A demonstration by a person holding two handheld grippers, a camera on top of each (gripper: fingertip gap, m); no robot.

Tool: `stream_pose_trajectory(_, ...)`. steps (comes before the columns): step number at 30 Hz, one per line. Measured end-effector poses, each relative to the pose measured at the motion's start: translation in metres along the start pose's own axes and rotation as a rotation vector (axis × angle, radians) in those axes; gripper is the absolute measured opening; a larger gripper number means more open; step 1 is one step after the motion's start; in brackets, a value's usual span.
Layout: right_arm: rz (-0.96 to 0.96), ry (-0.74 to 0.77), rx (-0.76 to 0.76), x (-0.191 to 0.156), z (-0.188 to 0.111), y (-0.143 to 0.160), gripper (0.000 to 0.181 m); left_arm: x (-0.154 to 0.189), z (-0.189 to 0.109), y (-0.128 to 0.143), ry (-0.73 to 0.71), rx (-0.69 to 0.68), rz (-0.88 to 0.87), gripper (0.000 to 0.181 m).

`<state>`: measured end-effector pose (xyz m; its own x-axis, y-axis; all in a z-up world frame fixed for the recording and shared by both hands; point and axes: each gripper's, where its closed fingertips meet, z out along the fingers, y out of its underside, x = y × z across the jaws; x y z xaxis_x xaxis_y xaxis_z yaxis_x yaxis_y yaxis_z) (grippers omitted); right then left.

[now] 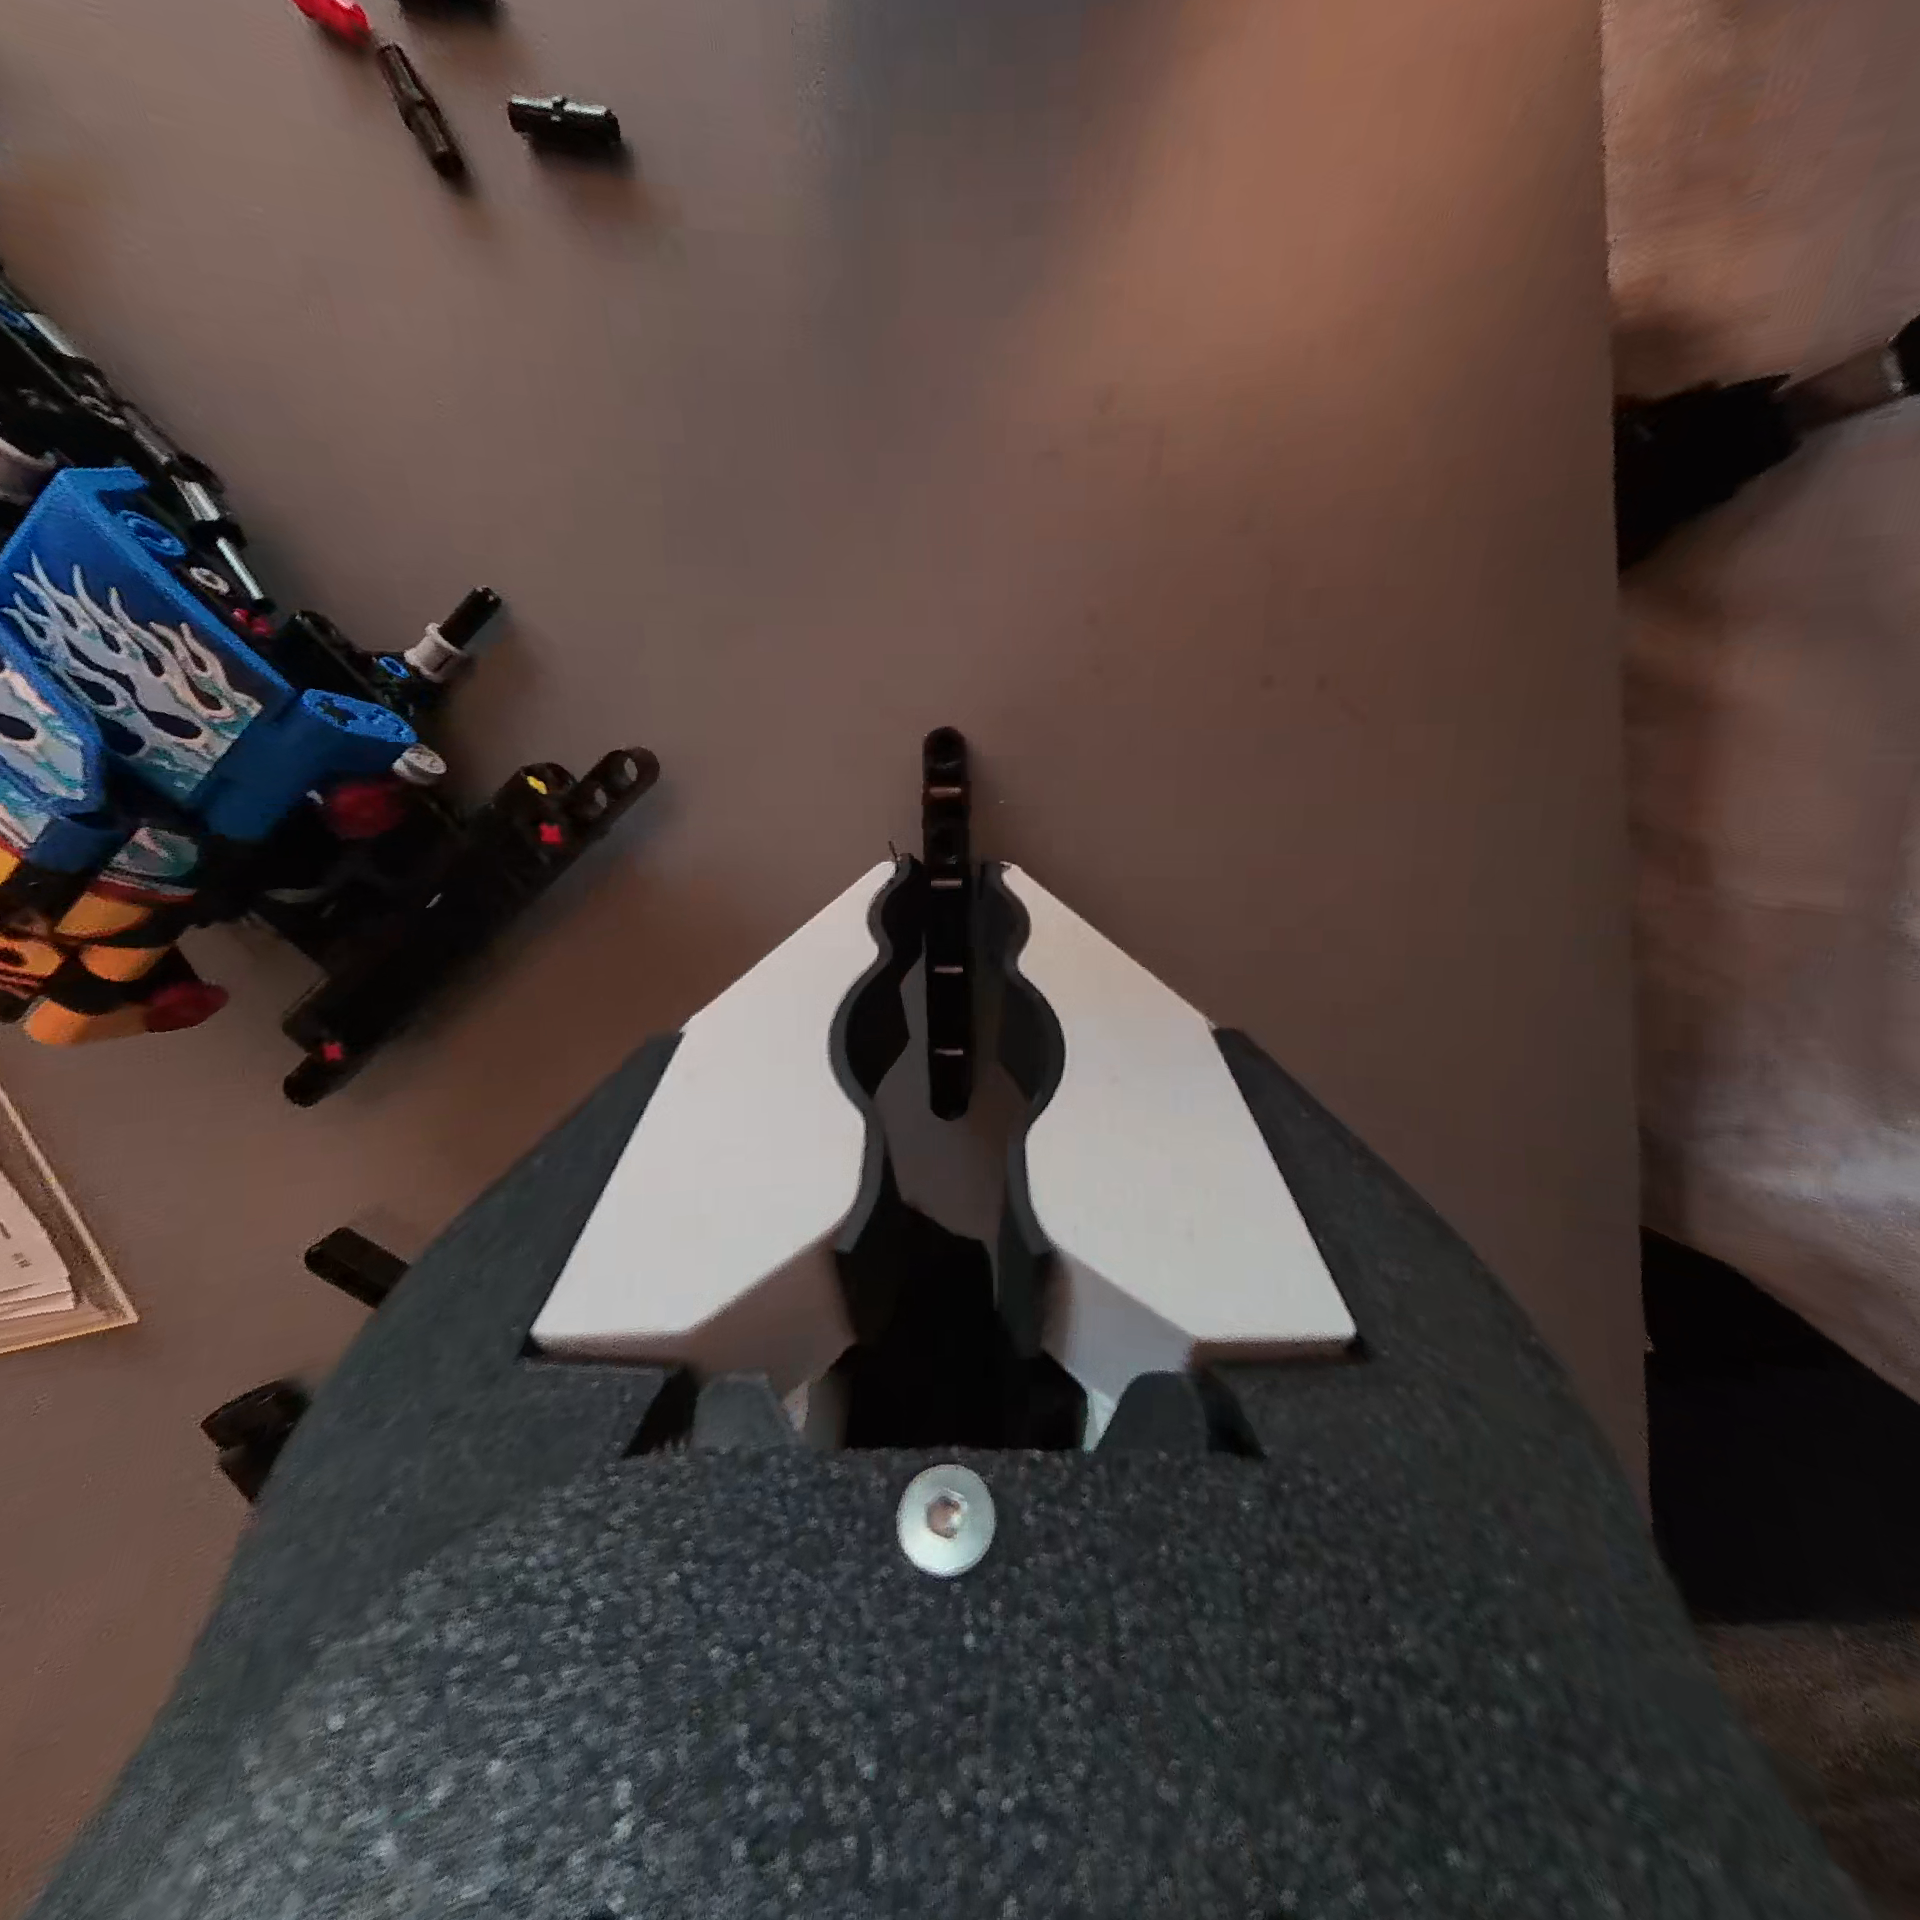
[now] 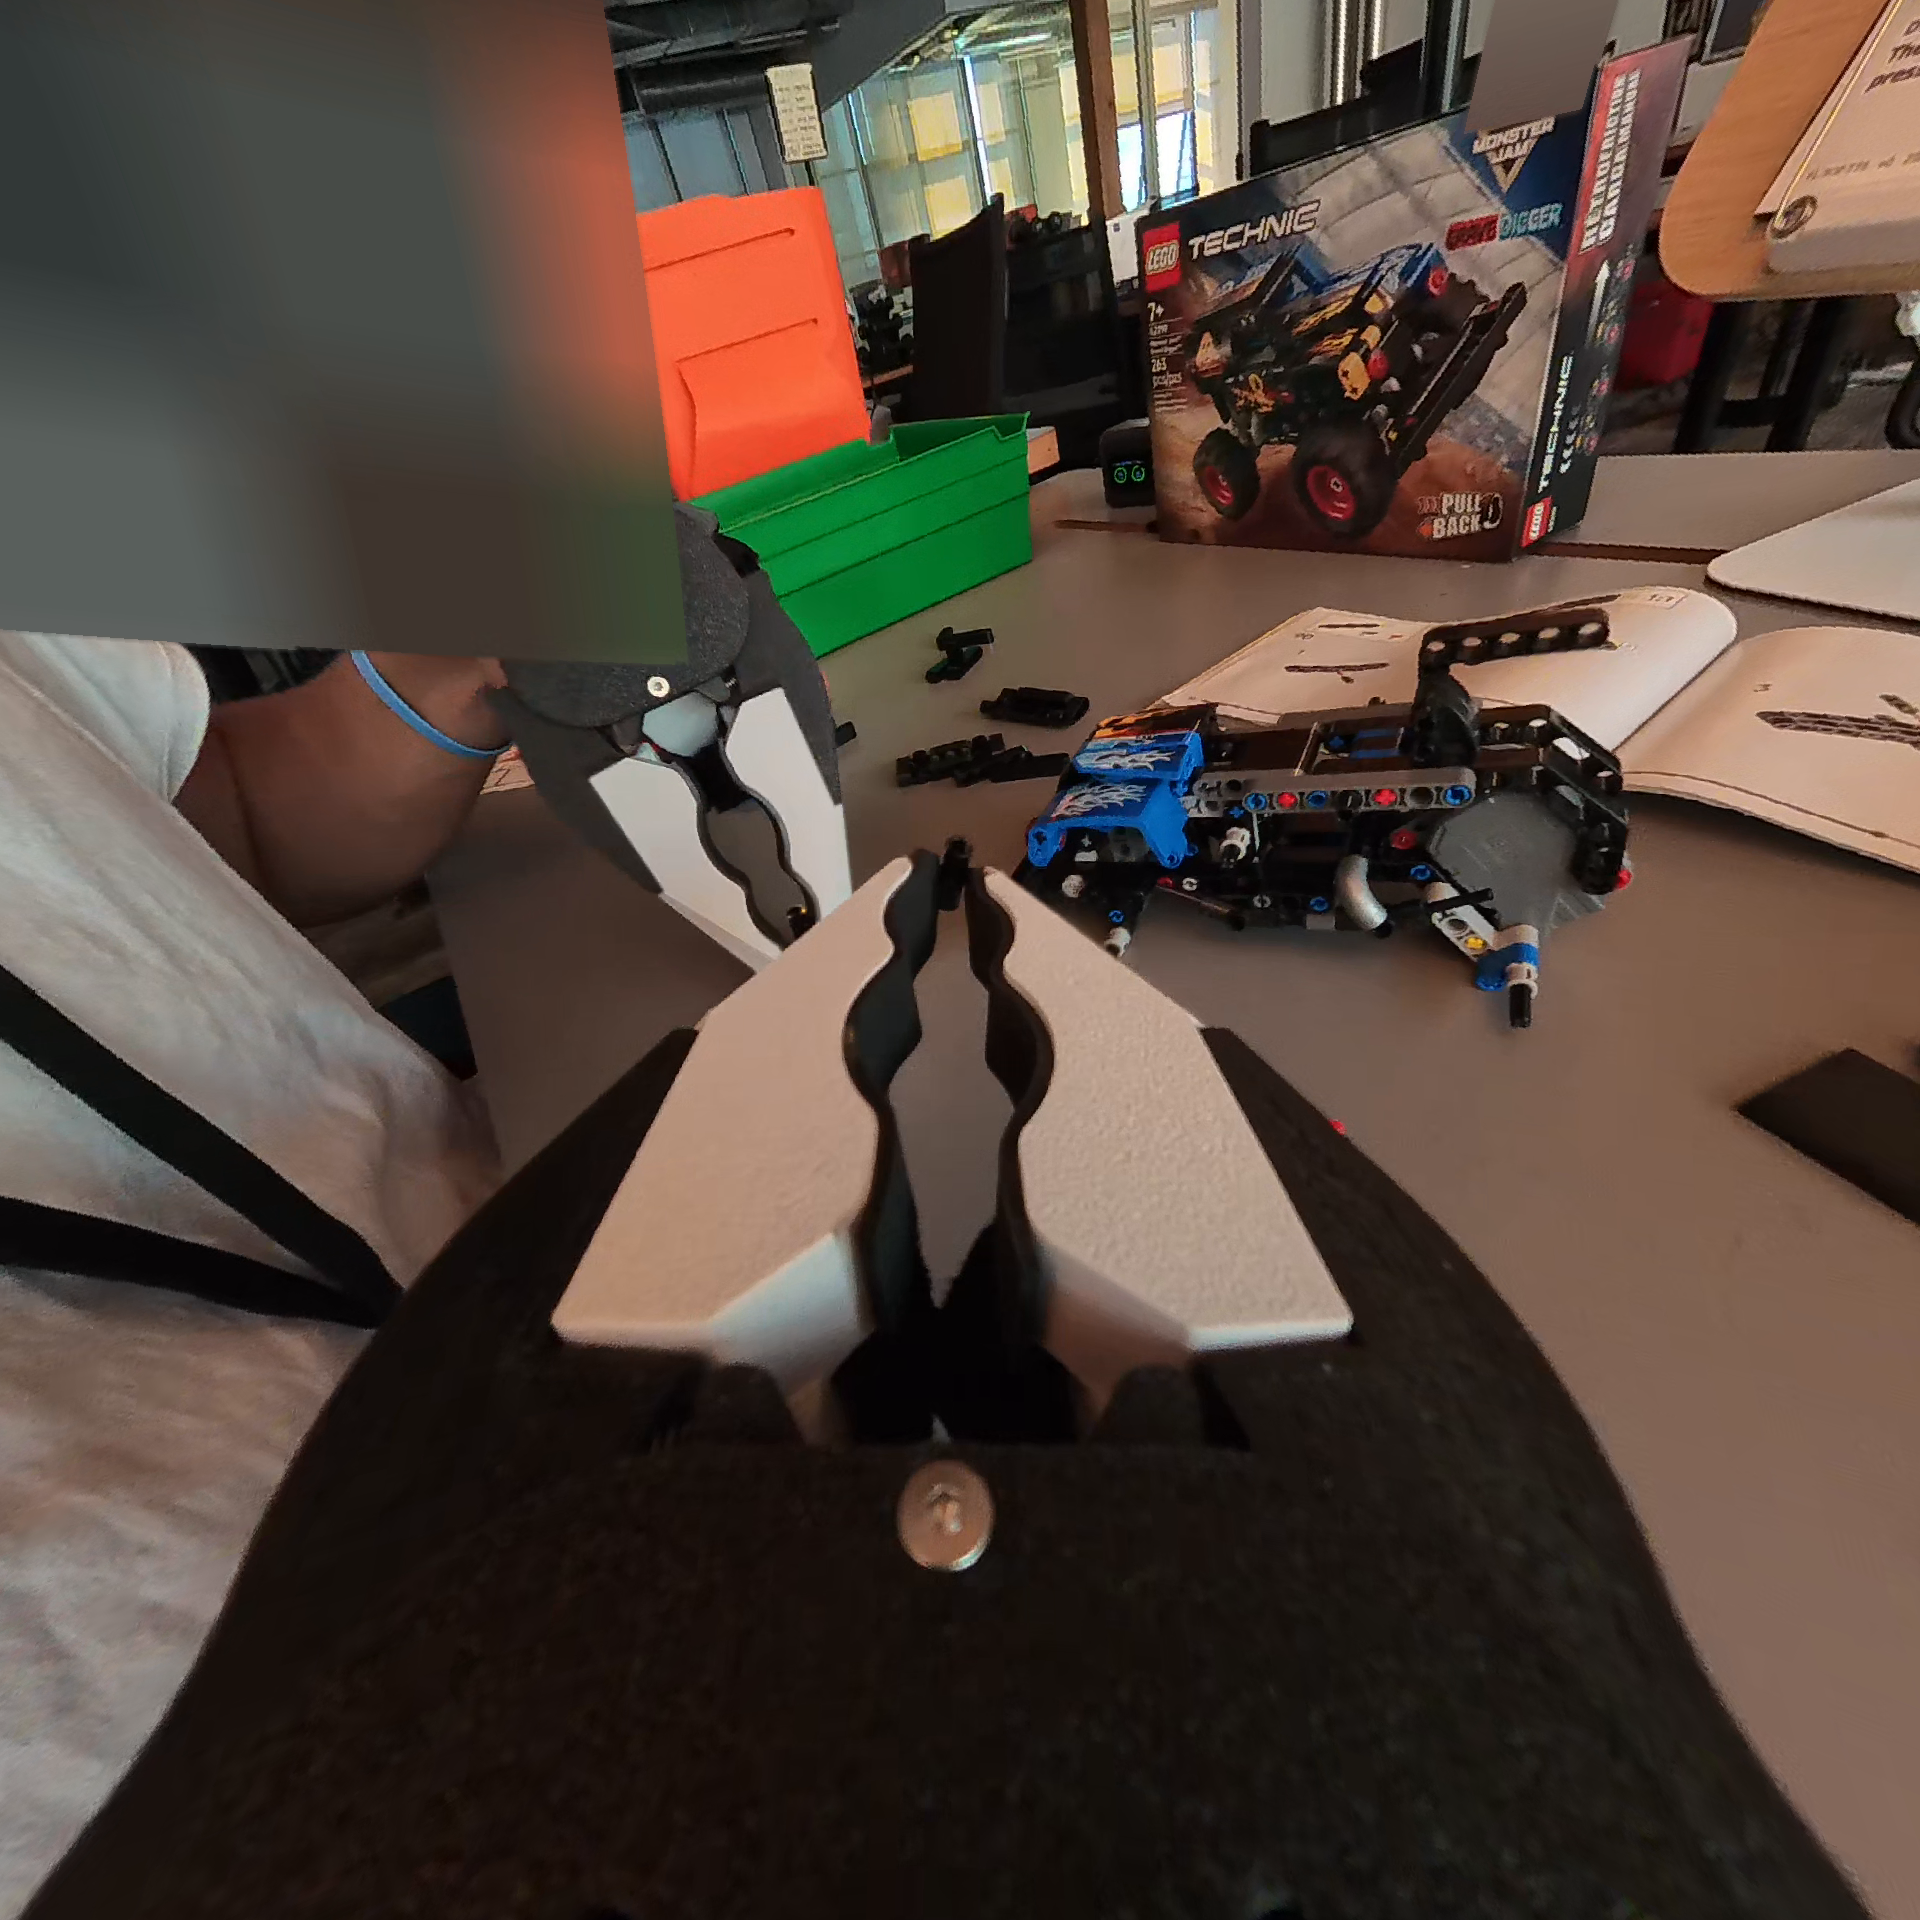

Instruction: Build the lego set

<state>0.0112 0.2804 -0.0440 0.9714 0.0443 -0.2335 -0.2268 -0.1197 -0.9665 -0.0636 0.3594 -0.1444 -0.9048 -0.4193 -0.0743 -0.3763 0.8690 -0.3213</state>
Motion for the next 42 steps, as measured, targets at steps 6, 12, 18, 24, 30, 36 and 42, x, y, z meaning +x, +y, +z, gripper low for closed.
stream_pose_trajectory(6,-0.001,-0.014,-0.004,-0.004,-0.003,0.004,0.004,-0.002,-0.006,-0.005,-0.038,0.010,0.016,0.010)
stream_pose_trajectory(12,-0.012,-0.023,-0.015,-0.006,-0.004,0.006,0.004,-0.001,0.001,-0.006,-0.007,0.012,0.016,0.007)
stream_pose_trajectory(18,0.004,0.006,0.015,-0.001,-0.004,0.002,0.004,-0.031,-0.045,-0.078,0.006,0.576,-0.231,0.006)
stream_pose_trajectory(24,0.323,-0.094,0.502,-0.002,-0.007,-0.059,0.004,-0.049,-0.121,-0.117,0.334,1.407,-0.576,0.005)
stream_pose_trajectory(30,0.417,-0.192,0.629,-0.017,0.011,-0.066,0.004,-0.045,-0.128,-0.125,0.466,1.639,-0.738,0.005)
stream_pose_trajectory(36,0.408,-0.204,0.633,-0.019,0.014,-0.069,0.004,-0.044,-0.128,-0.125,0.478,1.684,-0.774,0.005)
stream_pose_trajectory(42,0.407,-0.200,0.639,-0.022,0.018,-0.068,0.003,-0.045,-0.131,-0.125,0.475,1.686,-0.775,0.005)
